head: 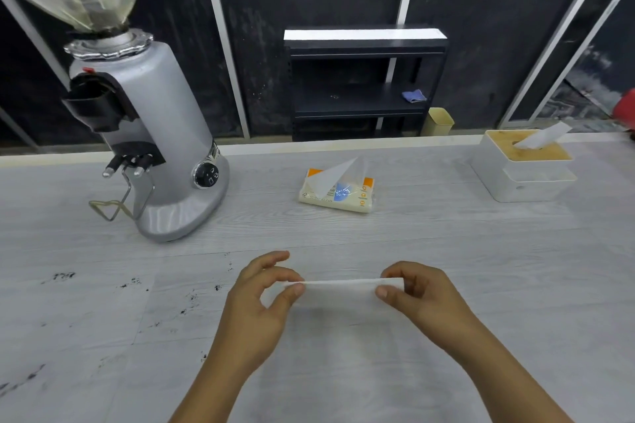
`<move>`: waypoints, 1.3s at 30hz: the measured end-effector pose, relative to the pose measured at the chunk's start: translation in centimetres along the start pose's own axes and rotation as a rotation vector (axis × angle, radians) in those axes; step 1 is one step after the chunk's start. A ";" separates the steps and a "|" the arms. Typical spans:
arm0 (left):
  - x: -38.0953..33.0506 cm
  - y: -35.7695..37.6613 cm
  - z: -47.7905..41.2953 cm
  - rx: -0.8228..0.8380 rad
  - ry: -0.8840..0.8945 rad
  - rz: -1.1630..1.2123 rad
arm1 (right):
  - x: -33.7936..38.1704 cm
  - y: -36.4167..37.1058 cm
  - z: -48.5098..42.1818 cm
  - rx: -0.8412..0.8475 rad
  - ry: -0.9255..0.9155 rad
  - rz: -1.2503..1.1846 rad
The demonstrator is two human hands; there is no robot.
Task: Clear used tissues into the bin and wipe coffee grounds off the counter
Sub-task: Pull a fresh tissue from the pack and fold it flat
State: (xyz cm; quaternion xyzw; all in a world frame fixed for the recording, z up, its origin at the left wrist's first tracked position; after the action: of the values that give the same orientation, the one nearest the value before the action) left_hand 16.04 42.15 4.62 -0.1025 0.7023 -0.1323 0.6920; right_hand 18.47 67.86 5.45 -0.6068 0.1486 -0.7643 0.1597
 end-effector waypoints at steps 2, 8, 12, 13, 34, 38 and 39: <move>-0.7 0.1 0.2 0.024 -0.009 0.030 | 0.3 -0.5 0.2 -0.025 0.001 -0.051; -0.4 2.5 -2.2 0.040 -0.017 -0.077 | -0.9 -1.0 -1.5 -0.121 0.065 0.010; 1.8 4.7 -4.2 0.073 -0.018 -0.237 | -3.6 -0.1 -3.4 -0.137 0.066 0.193; 2.4 5.1 -4.5 0.082 -0.010 -0.279 | -4.2 0.1 -3.7 -0.136 0.059 0.226; 6.7 6.5 -3.9 0.164 0.271 -0.706 | -7.8 6.7 -3.7 0.102 -0.390 1.022; 6.1 4.8 -3.3 0.158 0.278 -0.605 | -7.2 6.6 -3.4 0.048 -0.374 0.968; 5.8 3.8 -2.9 0.154 0.280 -0.564 | -6.7 6.7 -3.2 0.020 -0.371 0.945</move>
State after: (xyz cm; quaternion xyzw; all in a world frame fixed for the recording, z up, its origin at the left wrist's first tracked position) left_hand 13.12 43.95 -2.09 -0.2213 0.7224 -0.3842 0.5306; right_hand 17.22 64.72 -4.00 -0.5974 0.3685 -0.4893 0.5175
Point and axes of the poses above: each hand's wrist, its own z-axis away from the middle knuckle, its own y-axis out of the palm, x = y × z, the point moved 4 cm from there along -z, towards the middle knuckle, and after that the axes turned 6 degrees about z, right-handed, at the moved point
